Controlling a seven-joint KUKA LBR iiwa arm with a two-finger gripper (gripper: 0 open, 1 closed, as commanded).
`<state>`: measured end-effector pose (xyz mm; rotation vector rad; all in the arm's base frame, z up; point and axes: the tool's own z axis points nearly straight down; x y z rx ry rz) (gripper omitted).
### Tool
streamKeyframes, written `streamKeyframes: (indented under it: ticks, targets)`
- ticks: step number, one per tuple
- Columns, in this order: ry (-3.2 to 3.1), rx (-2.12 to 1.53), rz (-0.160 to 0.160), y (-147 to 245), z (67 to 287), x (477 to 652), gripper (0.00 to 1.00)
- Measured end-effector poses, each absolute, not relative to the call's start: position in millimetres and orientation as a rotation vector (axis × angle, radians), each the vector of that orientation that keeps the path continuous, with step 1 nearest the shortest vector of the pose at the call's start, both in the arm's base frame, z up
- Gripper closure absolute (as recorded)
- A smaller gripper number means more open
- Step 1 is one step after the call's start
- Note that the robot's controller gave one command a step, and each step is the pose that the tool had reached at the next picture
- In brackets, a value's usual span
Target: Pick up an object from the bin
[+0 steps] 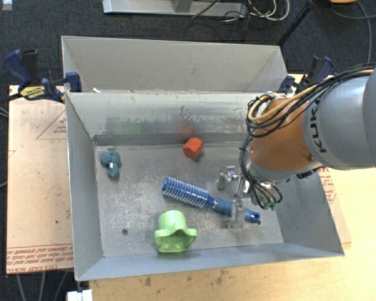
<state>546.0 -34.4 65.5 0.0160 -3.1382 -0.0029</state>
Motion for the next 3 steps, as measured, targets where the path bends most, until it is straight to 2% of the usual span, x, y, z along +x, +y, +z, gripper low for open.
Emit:
streamKeyframes:
  ticks: [1,2,3]
  targets:
    - [-3.143,0.016,-0.001,-35.0,70.2,546.8,1.00]
    - [-3.153,0.077,-0.002,-5.7,171.5,580.4,1.00]
    - [-3.151,0.123,-0.001,44.7,409.0,569.0,1.00]
